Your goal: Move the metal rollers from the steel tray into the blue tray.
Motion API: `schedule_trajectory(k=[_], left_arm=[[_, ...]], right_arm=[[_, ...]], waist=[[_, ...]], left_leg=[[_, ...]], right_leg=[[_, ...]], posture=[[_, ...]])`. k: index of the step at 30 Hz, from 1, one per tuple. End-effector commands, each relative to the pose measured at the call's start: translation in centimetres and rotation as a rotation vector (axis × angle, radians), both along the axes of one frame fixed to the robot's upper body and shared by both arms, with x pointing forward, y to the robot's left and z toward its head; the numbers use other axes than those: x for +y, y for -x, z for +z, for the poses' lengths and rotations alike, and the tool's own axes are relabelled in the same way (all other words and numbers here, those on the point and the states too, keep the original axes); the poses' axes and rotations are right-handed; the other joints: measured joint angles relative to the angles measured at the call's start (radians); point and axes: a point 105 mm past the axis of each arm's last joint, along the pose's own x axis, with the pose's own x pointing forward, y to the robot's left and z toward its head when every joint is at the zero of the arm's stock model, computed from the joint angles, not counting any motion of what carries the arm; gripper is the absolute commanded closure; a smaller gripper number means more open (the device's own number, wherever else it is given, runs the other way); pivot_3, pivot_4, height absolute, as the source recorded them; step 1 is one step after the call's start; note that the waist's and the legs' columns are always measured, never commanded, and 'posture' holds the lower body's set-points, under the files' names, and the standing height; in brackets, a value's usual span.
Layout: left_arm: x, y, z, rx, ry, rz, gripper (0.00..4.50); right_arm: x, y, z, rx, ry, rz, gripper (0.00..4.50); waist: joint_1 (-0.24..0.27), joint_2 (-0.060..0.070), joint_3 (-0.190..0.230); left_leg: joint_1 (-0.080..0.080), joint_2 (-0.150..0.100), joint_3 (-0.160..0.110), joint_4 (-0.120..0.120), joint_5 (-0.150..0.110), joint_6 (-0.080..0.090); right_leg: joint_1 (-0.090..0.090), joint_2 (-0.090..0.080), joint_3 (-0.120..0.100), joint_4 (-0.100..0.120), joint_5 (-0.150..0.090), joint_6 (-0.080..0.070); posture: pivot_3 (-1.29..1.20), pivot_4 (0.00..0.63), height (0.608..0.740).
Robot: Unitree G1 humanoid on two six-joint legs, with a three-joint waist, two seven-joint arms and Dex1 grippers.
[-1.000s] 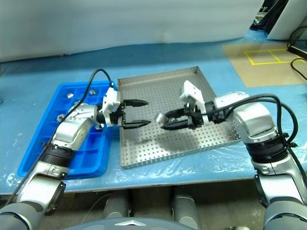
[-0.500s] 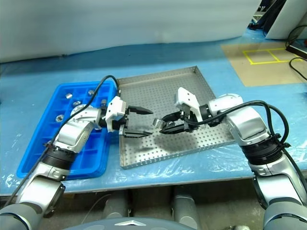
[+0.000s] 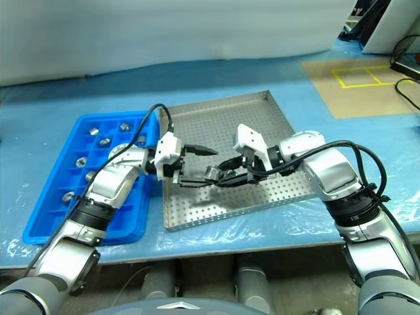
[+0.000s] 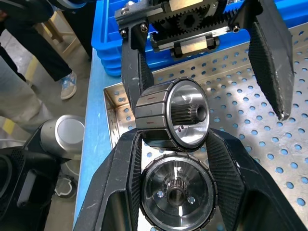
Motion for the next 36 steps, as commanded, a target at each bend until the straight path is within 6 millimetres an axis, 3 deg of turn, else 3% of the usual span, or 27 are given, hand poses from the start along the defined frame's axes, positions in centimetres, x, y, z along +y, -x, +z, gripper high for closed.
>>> schedule_trajectory(k=[1, 7, 13, 21, 36], left_arm=[[-0.4, 0.2, 0.5, -0.034, 0.002, -0.022, 0.61], [-0.5, 0.2, 0.3, -0.026, 0.002, -0.028, 0.61], [-0.5, -0.6, 1.7, -0.032, 0.075, 0.022, 0.61], [-0.1, -0.4, 2.1, -0.027, 0.084, 0.021, 3.06], [0.0, -1.1, 2.4, -0.016, 0.115, 0.079, 3.06]], right_arm=[[0.8, -0.1, 1.6, -0.065, -0.022, 0.032, 2.84], [0.9, -0.3, 1.5, -0.068, -0.017, 0.031, 2.84], [0.8, -0.4, 1.3, -0.068, -0.009, 0.02, 2.84], [0.5, -1.0, 0.8, -0.073, -0.001, 0.0, 2.84], [0.4, -1.0, -0.2, -0.088, 0.033, 0.008, 2.84]], waist=[[-0.001, 0.0, 0.0], [0.001, 0.0, 0.0], [0.001, 0.0, 0.0], [0.0, 0.0, 0.0], [0.001, 0.0, 0.0]], left_leg=[[0.0, 0.0, 0.0, 0.0, 0.0, 0.0], [0.0, 0.0, 0.0, 0.0, 0.0, 0.0], [0.0, 0.0, 0.0, 0.0, 0.0, 0.0], [0.0, 0.0, 0.0, 0.0, 0.0, 0.0], [0.0, 0.0, 0.0, 0.0, 0.0, 0.0]], right_leg=[[0.0, 0.0, 0.0, 0.0, 0.0, 0.0], [0.0, 0.0, 0.0, 0.0, 0.0, 0.0], [0.0, 0.0, 0.0, 0.0, 0.0, 0.0], [0.0, 0.0, 0.0, 0.0, 0.0, 0.0], [0.0, 0.0, 0.0, 0.0, 0.0, 0.0]], posture=[[-0.21, 0.15, 0.74], [-0.21, 0.15, 0.74], [-0.21, 0.15, 0.74], [-0.2, 0.15, 0.74], [-0.19, 0.15, 0.74]])
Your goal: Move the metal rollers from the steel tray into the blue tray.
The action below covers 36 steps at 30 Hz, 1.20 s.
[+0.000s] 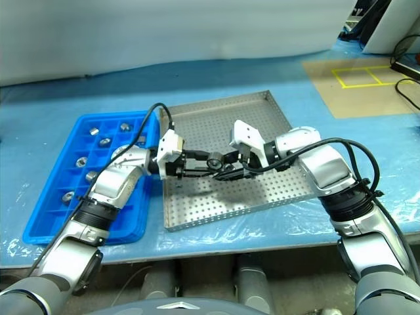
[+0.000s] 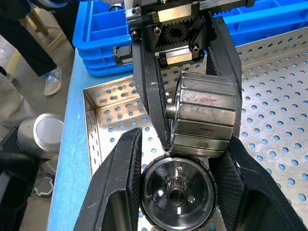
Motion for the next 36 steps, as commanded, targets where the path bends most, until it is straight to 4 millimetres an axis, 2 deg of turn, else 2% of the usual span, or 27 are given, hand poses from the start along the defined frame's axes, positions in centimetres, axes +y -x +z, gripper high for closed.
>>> schedule_trajectory(k=[1, 4, 8, 12, 25, 29, 32, 34, 36], left_arm=[[0.1, -0.5, 2.5, -0.053, 0.084, 0.034, 3.06], [-0.2, -0.7, 3.3, -0.01, 0.141, 0.052, 3.06], [-0.6, -1.0, 6.4, 0.157, 0.33, 0.065, 3.06], [-0.8, -2.2, 7.5, 0.194, 0.415, 0.145, 3.06], [-0.9, -3.3, 7.6, 0.237, 0.488, 0.228, 3.06], [-0.4, -3.1, 9.1, 0.288, 0.568, 0.211, 3.06], [-0.1, -2.8, 9.6, 0.299, 0.585, 0.196, 3.06], [-0.2, -2.9, 9.7, 0.305, 0.588, 0.208, 3.06], [-0.2, -3.1, 9.6, 0.308, 0.587, 0.223, 3.06]], right_arm=[[0.1, 0.4, -0.7, -0.004, 0.028, 0.025, 2.84], [0.0, 0.5, -1.3, -0.014, 0.053, 0.033, 2.84], [-0.5, 0.8, -2.6, -0.013, 0.091, 0.032, 2.84], [-1.2, 0.7, -3.7, -0.017, 0.132, 0.019, 2.84], [-2.6, 1.3, -5.8, 0.037, 0.171, -0.016, 2.84], [-3.1, 1.6, -6.3, 0.072, 0.165, -0.05, 2.84], [-3.6, 1.6, -6.7, 0.093, 0.165, -0.077, 2.84], [-3.8, 1.6, -7.1, 0.099, 0.174, -0.086, 2.84], [-3.9, 1.7, -7.3, 0.104, 0.178, -0.088, 2.84]], waist=[[0.0, 0.0, 0.0], [0.001, 0.0, 0.0], [0.001, 0.0, 0.0], [0.0, 0.0, 0.0], [0.0, 0.0, 0.0], [0.0, 0.0, 0.0], [0.002, -0.009, 0.002], [-0.005, 0.003, 0.0], [-0.005, 0.003, -0.001]], left_leg=[[0.0, 0.0, 0.0, 0.0, 0.0, 0.0], [0.0, 0.0, 0.0, 0.0, 0.0, 0.0], [0.0, 0.0, 0.0, 0.001, 0.0, 0.0], [0.0, 0.0, 0.0, 0.001, 0.0, 0.0], [-0.001, 0.0, 0.0, 0.002, 0.001, 0.004], [-0.001, 0.0, 0.0, 0.002, 0.001, 0.004], [-0.001, 0.002, -0.004, 0.001, 0.0, 0.002], [-0.002, 0.001, -0.003, 0.002, 0.0, 0.002], [-0.001, -0.006, -0.002, 0.001, -0.001, 0.005]], right_leg=[[0.0, 0.0, 0.0, 0.0, 0.0, 0.0], [0.0, 0.0, 0.0, 0.0, 0.0, 0.0], [0.0, 0.0, 0.0, 0.001, 0.0, 0.0], [0.0, 0.0, 0.0, 0.0, 0.0, 0.0], [0.001, 0.0, 0.0, 0.0, 0.0, 0.0], [0.0, 0.0, 0.0, 0.0, 0.0, 0.0], [0.002, 0.003, -0.003, -0.001, 0.0, -0.001], [0.001, 0.002, -0.001, -0.002, 0.001, -0.001], [0.004, -0.002, 0.002, -0.002, -0.001, 0.001]], posture=[[-0.19, 0.15, 0.74], [-0.19, 0.15, 0.74], [-0.19, 0.15, 0.74], [-0.19, 0.15, 0.74], [-0.18, 0.15, 0.74], [-0.18, 0.15, 0.74], [-0.18, 0.15, 0.74], [-0.18, 0.15, 0.74], [-0.18, 0.15, 0.74]])
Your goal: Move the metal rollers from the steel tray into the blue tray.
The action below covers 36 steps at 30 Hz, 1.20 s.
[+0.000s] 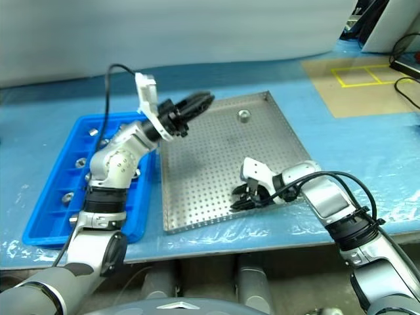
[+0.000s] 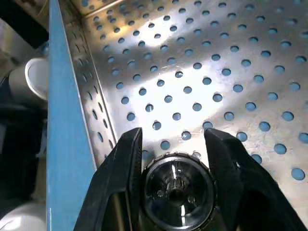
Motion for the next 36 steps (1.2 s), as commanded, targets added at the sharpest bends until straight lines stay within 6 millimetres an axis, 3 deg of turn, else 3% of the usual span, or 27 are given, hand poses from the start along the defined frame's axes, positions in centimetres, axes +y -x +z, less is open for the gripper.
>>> schedule_trajectory(k=[1, 15, 19, 23, 25, 30, 36], left_arm=[[-0.4, 0.0, -0.6, 0.033, 0.009, -0.002, 3.06], [0.1, -0.6, -1.0, 0.027, -0.047, 0.032, 3.06], [1.1, 1.1, -1.9, -0.024, -0.138, -0.008, 3.06], [3.1, 2.7, -4.2, -0.106, -0.323, 0.015, 3.06], [5.3, 2.7, -5.1, -0.157, -0.446, 0.09, 3.06], [10.1, 1.5, -3.2, -0.207, -0.495, 0.32, 3.06], [13.9, 2.6, -1.8, -0.212, -0.512, 0.486, 3.06]], right_arm=[[-0.1, -0.1, 0.9, -0.036, 0.007, 0.013, 2.84], [1.5, -0.9, 4.5, -0.077, -0.048, -0.016, 2.84], [2.5, -1.8, 6.3, -0.109, -0.147, -0.058, 2.84], [3.4, -2.2, 8.0, -0.149, -0.212, -0.062, 2.84], [4.3, -3.0, 9.7, -0.177, -0.282, -0.061, 2.84], [7.7, -5.5, 12.2, -0.244, -0.424, -0.057, 2.84], [14.2, -5.8, 11.8, -0.202, -0.49, 0.074, 2.84]], waist=[[0.0, -0.005, 0.002], [-0.01, -0.007, 0.003], [-0.018, -0.007, 0.003], [-0.02, -0.006, 0.003], [-0.018, -0.006, 0.003], [-0.018, -0.006, 0.003], [-0.007, -0.006, 0.004]], left_leg=[[0.001, 0.0, 0.0, 0.0, -0.002, 0.003], [0.0, 0.005, 0.0, 0.003, -0.002, 0.004], [0.0, 0.005, 0.0, 0.002, -0.002, 0.004], [0.001, 0.006, 0.0, 0.001, -0.002, 0.003], [0.001, 0.006, 0.0, 0.0, -0.002, 0.001], [0.001, 0.006, 0.0, 0.001, 0.0, -0.007], [-0.001, 0.006, -0.001, -0.001, 0.001, -0.008]], right_leg=[[0.001, 0.0, 0.0, 0.0, 0.0, 0.0], [-0.002, 0.002, -0.002, 0.0, 0.0, 0.001], [-0.002, 0.002, -0.002, 0.0, 0.0, 0.001], [-0.003, 0.003, -0.002, 0.0, 0.0, 0.001], [-0.003, 0.003, -0.003, 0.001, 0.0, 0.0], [-0.004, 0.003, -0.003, 0.003, 0.001, -0.001], [-0.005, 0.003, -0.005, 0.002, 0.001, -0.002]], posture=[[-0.18, 0.15, 0.74], [-0.2, 0.15, 0.74], [-0.2, 0.15, 0.74], [-0.19, 0.15, 0.74], [-0.17, 0.15, 0.74], [-0.09, 0.15, 0.74], [0.05, 0.15, 0.74]])
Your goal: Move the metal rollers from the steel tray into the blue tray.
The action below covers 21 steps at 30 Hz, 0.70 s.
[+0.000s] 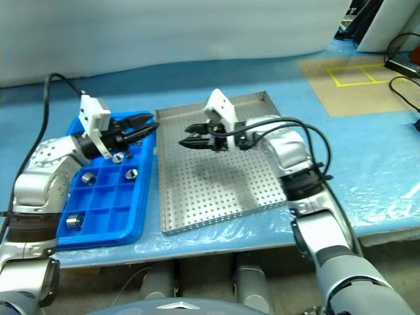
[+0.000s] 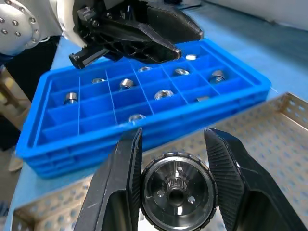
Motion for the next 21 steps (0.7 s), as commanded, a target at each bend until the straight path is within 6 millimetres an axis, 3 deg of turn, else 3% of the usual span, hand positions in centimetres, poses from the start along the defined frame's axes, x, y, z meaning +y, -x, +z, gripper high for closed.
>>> schedule_trajectory(k=[1, 6, 9, 15, 21], left_arm=[[2.7, 1.4, 2.1, -0.079, -0.022, 0.105, 3.06], [7.0, 3.8, 2.4, -0.083, -0.085, 0.278, 3.06], [8.6, 5.6, 2.1, -0.075, -0.103, 0.361, 3.06], [9.2, 8.5, 1.3, -0.048, -0.086, 0.457, 3.06], [8.9, 10.1, 0.6, -0.03, -0.074, 0.506, 3.06]], right_arm=[[3.7, 0.9, 0.3, -0.039, -0.017, 0.118, 2.84], [7.5, 3.2, -0.6, -0.024, -0.015, 0.289, 2.84], [9.2, 4.0, -0.7, -0.01, -0.026, 0.355, 2.84], [11.6, 6.6, 0.0, 0.051, -0.063, 0.507, 2.84], [13.1, 7.3, -1.7, 0.08, -0.031, 0.533, 2.84]], waist=[[0.003, -0.001, 0.0], [0.022, -0.003, 0.001], [0.045, -0.003, 0.002], [0.101, -0.005, 0.002], [0.153, -0.005, 0.002]], left_leg=[[-0.002, 0.0, 0.0, -0.001, 0.0, 0.0], [-0.004, 0.001, -0.002, -0.006, 0.001, -0.002], [-0.004, 0.001, -0.002, -0.008, 0.001, -0.003], [-0.003, 0.002, -0.004, -0.008, 0.0, -0.001], [-0.002, 0.003, -0.005, -0.01, 0.0, -0.002]], right_leg=[[-0.001, 0.0, 0.0, 0.0, 0.0, 0.0], [-0.005, 0.0, -0.004, 0.0, -0.002, -0.003], [-0.005, 0.0, -0.005, -0.001, -0.003, -0.004], [-0.005, 0.0, -0.006, 0.0, -0.003, -0.005], [-0.004, 0.0, -0.005, 0.0, -0.004, -0.005]], posture=[[0.09, 0.15, 0.74], [0.23, 0.15, 0.74], [0.31, 0.15, 0.74], [0.44, 0.15, 0.74], [0.5, 0.15, 0.74]])
